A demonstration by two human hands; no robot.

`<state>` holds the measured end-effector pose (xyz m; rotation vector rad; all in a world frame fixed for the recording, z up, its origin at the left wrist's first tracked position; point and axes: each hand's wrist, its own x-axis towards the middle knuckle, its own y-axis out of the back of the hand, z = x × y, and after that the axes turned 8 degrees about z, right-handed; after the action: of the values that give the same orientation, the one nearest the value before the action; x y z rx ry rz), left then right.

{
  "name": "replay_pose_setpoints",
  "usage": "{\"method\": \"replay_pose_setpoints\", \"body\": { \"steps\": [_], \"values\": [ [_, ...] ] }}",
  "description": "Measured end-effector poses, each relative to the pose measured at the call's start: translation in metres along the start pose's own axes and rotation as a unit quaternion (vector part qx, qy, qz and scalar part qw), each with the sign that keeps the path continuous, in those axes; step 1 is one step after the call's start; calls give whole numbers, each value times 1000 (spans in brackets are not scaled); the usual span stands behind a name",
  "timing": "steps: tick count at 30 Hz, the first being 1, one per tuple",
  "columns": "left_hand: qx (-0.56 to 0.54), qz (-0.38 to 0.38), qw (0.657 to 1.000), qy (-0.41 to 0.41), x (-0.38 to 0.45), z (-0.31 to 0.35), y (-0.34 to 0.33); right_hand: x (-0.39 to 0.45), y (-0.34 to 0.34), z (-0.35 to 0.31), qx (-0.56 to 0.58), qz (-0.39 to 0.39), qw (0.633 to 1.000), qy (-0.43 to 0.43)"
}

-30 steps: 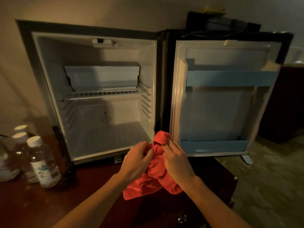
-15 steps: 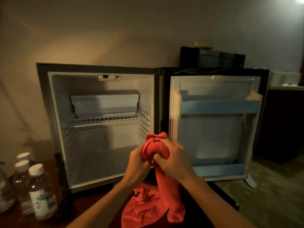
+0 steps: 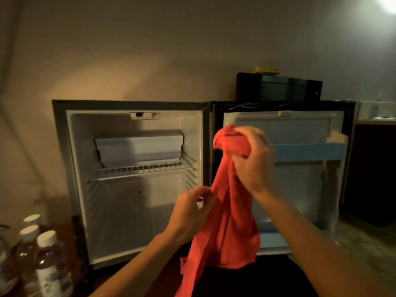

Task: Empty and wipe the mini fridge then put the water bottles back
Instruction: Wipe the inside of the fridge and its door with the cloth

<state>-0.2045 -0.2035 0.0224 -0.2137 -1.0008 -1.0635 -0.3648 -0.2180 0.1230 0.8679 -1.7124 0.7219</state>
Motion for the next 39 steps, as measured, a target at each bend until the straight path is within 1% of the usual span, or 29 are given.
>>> {"method": "replay_pose_setpoints", "body": {
  "steps": [2, 4, 5, 7, 9, 10, 12, 15, 18, 23, 27, 29, 31, 35, 37, 39],
  "values": [
    [62, -18, 998, -25, 5, 2, -3, 31, 1, -3, -2, 47, 997, 55],
    [71, -35, 996, -51, 14, 9, -5, 61, 2, 1, -31, 71, 992, 99],
    [66, -48, 995, -63, 19, 14, -6, 74, 3, 8, -52, 73, 990, 108],
    [69, -77, 990, -91, 31, 22, -8, 93, 3, 29, -94, 60, 989, 94],
    [121, -100, 976, -149, 45, 31, -9, 97, 3, 53, -128, 25, 989, 70],
    [160, -94, 964, -191, 51, 36, -10, 95, 3, 61, -141, 2, 987, 73],
    [228, -51, 937, -261, 66, 46, -15, 89, 1, 67, -148, -43, 983, 98],
    [284, 10, 910, -301, 86, 61, -25, 80, -5, 61, -129, -94, 976, 148],
    [329, 31, 877, -349, 99, 69, -35, 85, -11, 59, -129, -115, 966, 190],
    [335, 29, 870, -362, 103, 64, -40, 96, -13, 67, -137, -174, 941, 258],
    [361, 7, 860, -361, 103, 59, -38, 100, -4, 79, -145, -197, 925, 290],
    [370, -6, 856, -360, 104, 61, -37, 102, 6, 90, -170, -209, 925, 269],
    [371, -17, 855, -363, 105, 65, -37, 103, 20, 103, -177, -202, 936, 229],
    [386, -24, 847, -364, 104, 68, -38, 103, 44, 119, -179, -137, 962, 154],
    [380, -19, 851, -363, 104, 68, -40, 105, 44, 115, -157, -129, 969, 138],
    [372, -9, 853, -365, 104, 68, -41, 105, 34, 98, -127, -150, 970, 146]
  ]
}}
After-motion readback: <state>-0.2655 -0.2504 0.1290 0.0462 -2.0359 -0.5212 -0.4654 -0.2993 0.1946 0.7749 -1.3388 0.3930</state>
